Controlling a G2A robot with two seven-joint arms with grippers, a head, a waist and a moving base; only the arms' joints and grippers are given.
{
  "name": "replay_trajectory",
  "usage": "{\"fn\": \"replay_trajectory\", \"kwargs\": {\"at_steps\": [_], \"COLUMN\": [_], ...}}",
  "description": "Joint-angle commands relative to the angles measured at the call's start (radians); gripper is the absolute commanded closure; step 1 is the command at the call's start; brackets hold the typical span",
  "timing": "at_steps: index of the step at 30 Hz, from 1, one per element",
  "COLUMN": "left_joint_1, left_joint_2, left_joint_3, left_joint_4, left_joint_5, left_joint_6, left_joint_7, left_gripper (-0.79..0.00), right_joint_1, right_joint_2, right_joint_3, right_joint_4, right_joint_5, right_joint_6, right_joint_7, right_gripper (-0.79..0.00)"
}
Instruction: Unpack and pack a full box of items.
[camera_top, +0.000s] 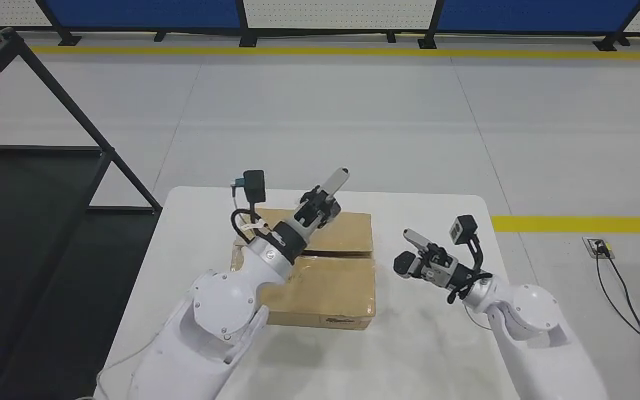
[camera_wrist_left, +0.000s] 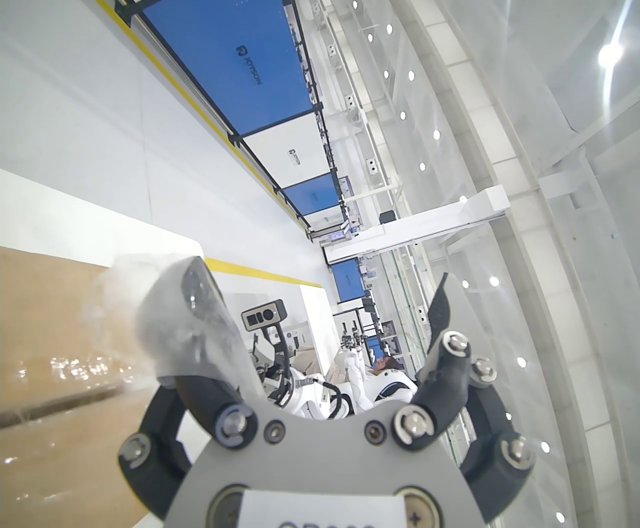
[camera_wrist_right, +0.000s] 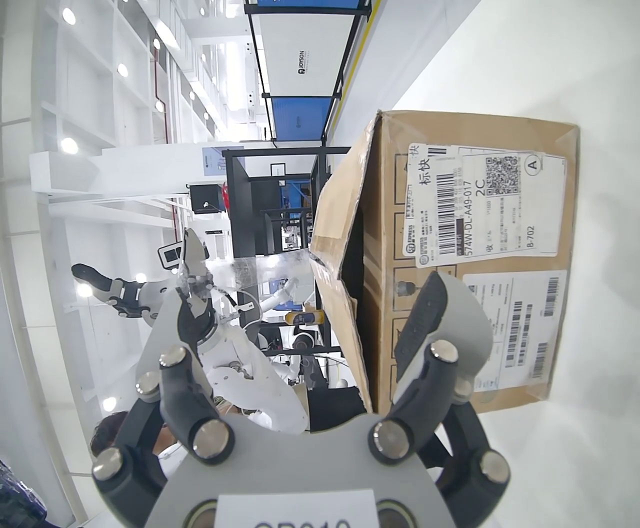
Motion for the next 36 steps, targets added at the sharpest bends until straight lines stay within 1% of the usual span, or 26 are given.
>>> {"fn": "replay_trajectory", "kwargs": {"at_steps": [1,11,24,36], "left_joint_1": [-0.007,-0.037,-0.079,-0.097], "left_joint_2": [-0.005,-0.03,-0.066,-0.094], "left_joint_3": [0.012,0.064,0.115,0.13], "left_joint_4": [0.005,0.039,0.113,0.16], "left_joint_5": [0.006,0.042,0.067,0.089], "left_joint_6": [0.002,0.011,0.018,0.005], "left_joint_7": [0.0,0.017,0.038,0.051], "left_gripper": [-0.785,-0.785,-0.785,-0.785], "right_joint_1": [-0.013,-0.063,-0.087,-0.092], "right_joint_2": [0.003,0.013,0.023,0.029], "right_joint_3": [0.01,0.047,0.067,0.068], "right_joint_4": [-0.004,-0.018,-0.014,-0.006], "right_joint_5": [0.005,0.026,0.041,0.051], "right_joint_6": [-0.005,-0.025,-0.039,-0.045], "right_joint_7": [-0.001,0.006,0.021,0.021], "right_gripper": [-0.785,-0.785,-0.785,-0.785]}}
